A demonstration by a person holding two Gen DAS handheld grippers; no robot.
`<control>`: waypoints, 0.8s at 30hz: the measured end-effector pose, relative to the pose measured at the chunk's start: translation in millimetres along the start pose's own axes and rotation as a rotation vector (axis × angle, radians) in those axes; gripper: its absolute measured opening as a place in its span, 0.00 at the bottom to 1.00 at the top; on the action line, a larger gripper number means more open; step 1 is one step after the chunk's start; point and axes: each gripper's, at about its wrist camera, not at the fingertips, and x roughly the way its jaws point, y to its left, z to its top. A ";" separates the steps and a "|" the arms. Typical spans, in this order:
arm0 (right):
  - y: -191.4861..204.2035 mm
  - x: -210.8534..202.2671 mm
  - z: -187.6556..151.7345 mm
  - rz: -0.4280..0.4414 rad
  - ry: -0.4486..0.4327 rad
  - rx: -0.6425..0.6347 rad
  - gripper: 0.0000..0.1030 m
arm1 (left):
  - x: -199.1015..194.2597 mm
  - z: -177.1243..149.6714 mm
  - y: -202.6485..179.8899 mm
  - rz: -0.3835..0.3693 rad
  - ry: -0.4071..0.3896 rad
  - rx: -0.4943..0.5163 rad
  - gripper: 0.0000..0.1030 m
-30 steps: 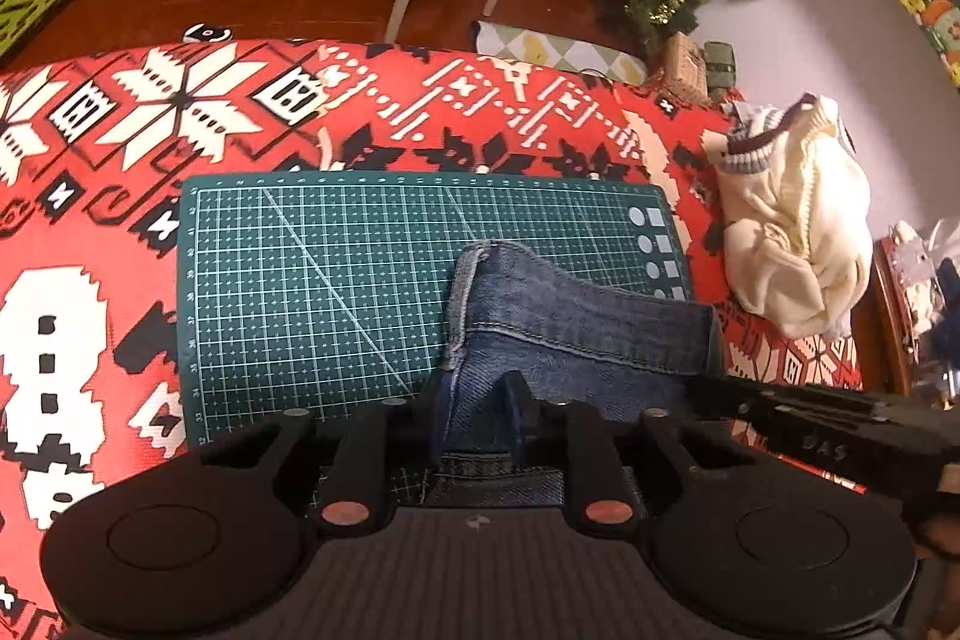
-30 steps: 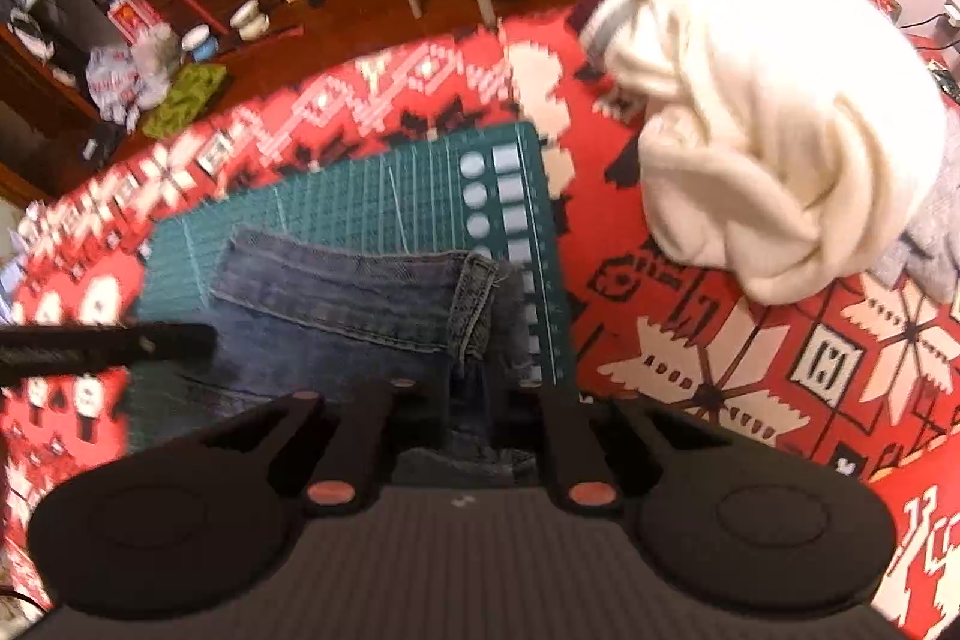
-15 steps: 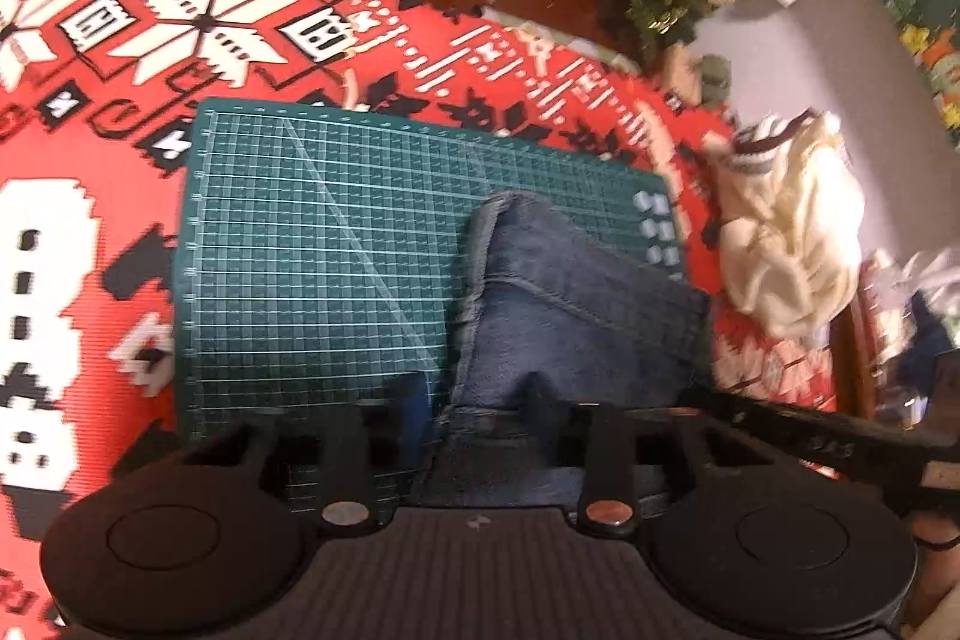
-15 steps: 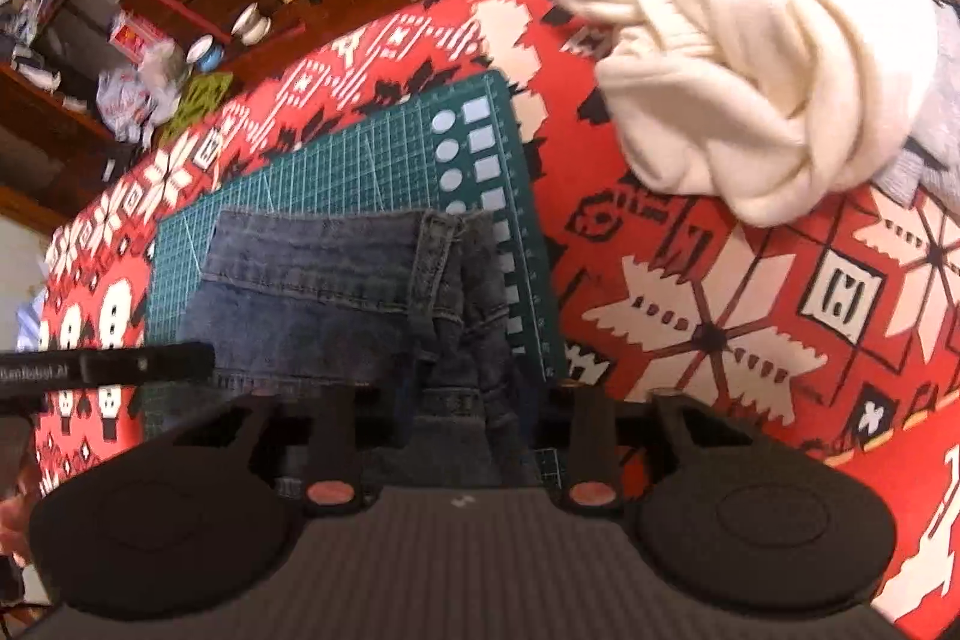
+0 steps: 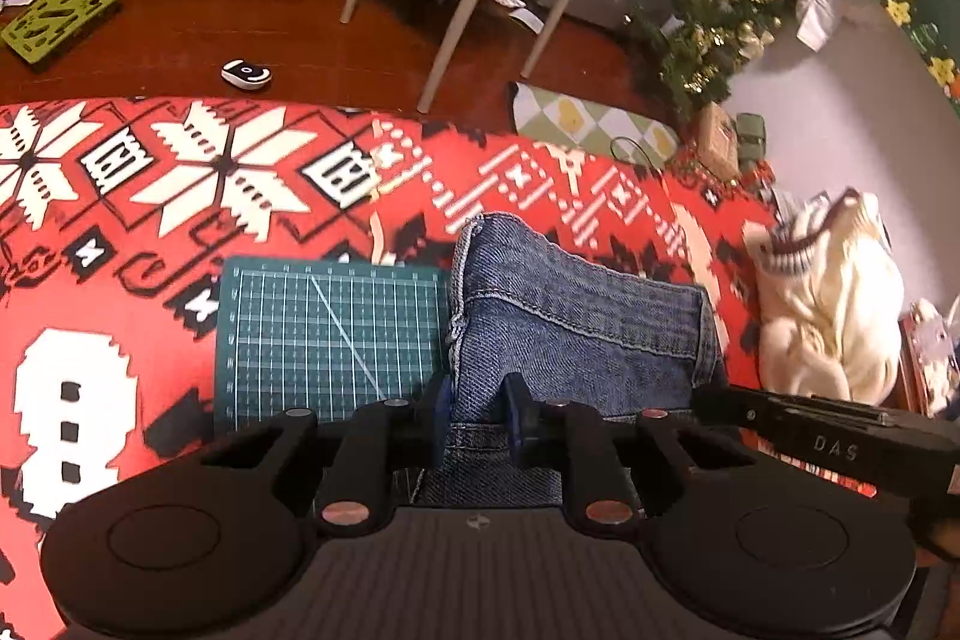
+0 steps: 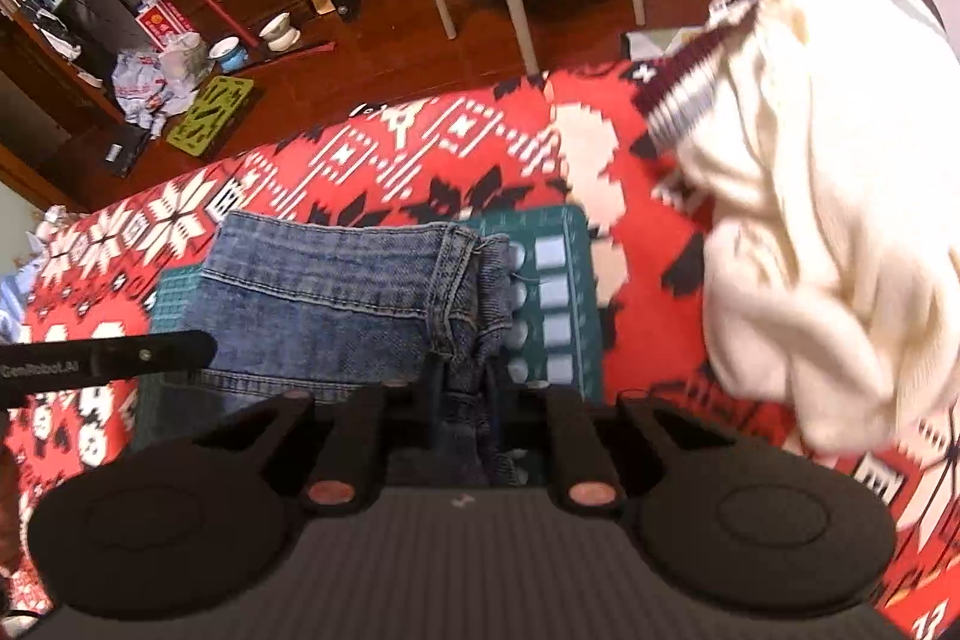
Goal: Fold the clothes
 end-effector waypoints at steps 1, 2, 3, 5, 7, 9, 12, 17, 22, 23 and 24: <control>0.3 0.5 1.4 -0.011 0.000 -0.001 0.20 | 0.7 1.4 -1.4 0.006 -0.004 -0.003 0.18; -0.1 0.5 2.5 -0.018 -0.001 0.002 0.23 | 0.1 -0.1 -3.4 0.013 -0.011 0.004 0.18; -2.5 -1.7 2.2 -0.018 -0.004 0.009 0.24 | -1.7 -2.0 -4.6 0.013 -0.019 0.007 0.18; -7.3 -8.0 -1.9 -0.019 -0.015 0.016 0.28 | -6.2 -4.9 -5.4 0.017 -0.036 0.004 0.19; -11.1 -13.6 -4.6 -0.023 -0.021 0.009 0.31 | -11.6 -7.8 -5.6 0.019 -0.049 0.003 0.19; -14.6 -19.3 -7.2 -0.029 -0.027 0.000 0.32 | -16.9 -11.5 -7.2 0.013 -0.060 0.014 0.19; -18.2 -29.2 -10.2 -0.040 -0.043 -0.024 0.33 | -24.7 -17.1 -9.5 0.004 -0.076 0.030 0.19; -28.4 -45.3 -21.4 -0.022 -0.077 -0.037 0.33 | -37.7 -26.4 -13.3 -0.010 -0.103 0.057 0.19; -30.5 -63.5 -43.2 -0.004 -0.126 -0.067 0.33 | -46.5 -59.8 -27.1 -0.020 -0.155 0.129 0.27; -28.9 -66.9 -50.3 -0.008 -0.143 -0.078 0.34 | -49.2 -69.5 -32.1 0.004 -0.180 0.163 0.28; -27.3 -71.0 -58.0 -0.011 -0.163 -0.086 0.35 | -51.2 -78.8 -37.1 0.019 -0.199 0.194 0.28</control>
